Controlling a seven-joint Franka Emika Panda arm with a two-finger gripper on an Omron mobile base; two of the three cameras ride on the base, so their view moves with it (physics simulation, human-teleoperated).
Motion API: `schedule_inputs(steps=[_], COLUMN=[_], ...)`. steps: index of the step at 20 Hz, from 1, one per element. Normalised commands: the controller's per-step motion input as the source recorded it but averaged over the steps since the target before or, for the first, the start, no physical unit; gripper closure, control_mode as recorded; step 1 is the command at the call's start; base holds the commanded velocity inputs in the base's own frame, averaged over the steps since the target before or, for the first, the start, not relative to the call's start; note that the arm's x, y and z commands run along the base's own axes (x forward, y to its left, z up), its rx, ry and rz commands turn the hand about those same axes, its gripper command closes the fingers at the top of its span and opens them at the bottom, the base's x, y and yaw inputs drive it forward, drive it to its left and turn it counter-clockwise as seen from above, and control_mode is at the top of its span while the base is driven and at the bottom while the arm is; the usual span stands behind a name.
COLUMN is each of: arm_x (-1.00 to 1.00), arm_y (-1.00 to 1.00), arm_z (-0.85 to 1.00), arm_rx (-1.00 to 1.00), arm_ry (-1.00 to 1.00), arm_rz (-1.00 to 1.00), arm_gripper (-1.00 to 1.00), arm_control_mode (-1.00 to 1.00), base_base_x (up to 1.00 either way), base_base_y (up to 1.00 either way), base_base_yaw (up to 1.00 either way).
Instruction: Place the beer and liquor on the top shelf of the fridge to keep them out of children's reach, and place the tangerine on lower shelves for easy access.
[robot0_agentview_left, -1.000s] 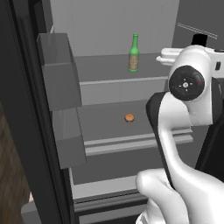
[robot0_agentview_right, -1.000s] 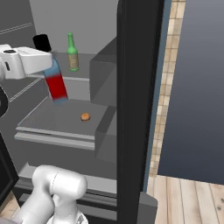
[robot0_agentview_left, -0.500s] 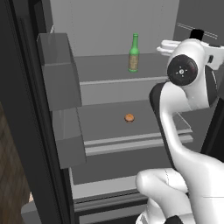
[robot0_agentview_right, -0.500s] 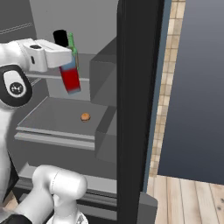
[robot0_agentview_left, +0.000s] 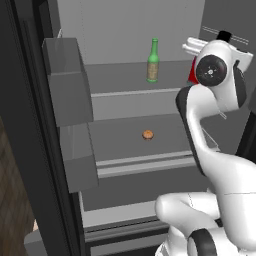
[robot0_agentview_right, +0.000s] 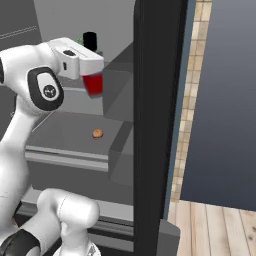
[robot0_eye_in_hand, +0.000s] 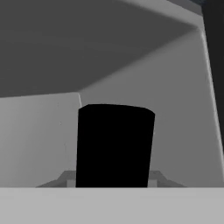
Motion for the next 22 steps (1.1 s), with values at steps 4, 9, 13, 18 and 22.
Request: schedule_inputs(steps=[4,9,13,18,22], arm_x=[0.43,0.42,0.45,0.35,0.36], arm_y=[-0.07,-0.05,-0.07,-0.03,0.0], arm_z=[0.08,0.03,0.0,-0.01,-0.03], arm_rx=[0.02,0.0,0.0,0.0,0.0], arm_ry=[0.0,0.01,0.04,0.0,0.0], arm_rz=[0.02,0.01,0.03,0.1,0.15], arm_gripper=[1.0,1.0,1.0,1.0,1.0], arm_control_mode=[-1.0,-1.0,-1.0,-1.0,-1.0], base_base_x=[0.0,0.0,0.0,0.0,0.0], base_base_y=[0.0,0.0,0.0,0.0,0.0], base_base_yaw=[0.0,0.0,0.0,0.0,0.0])
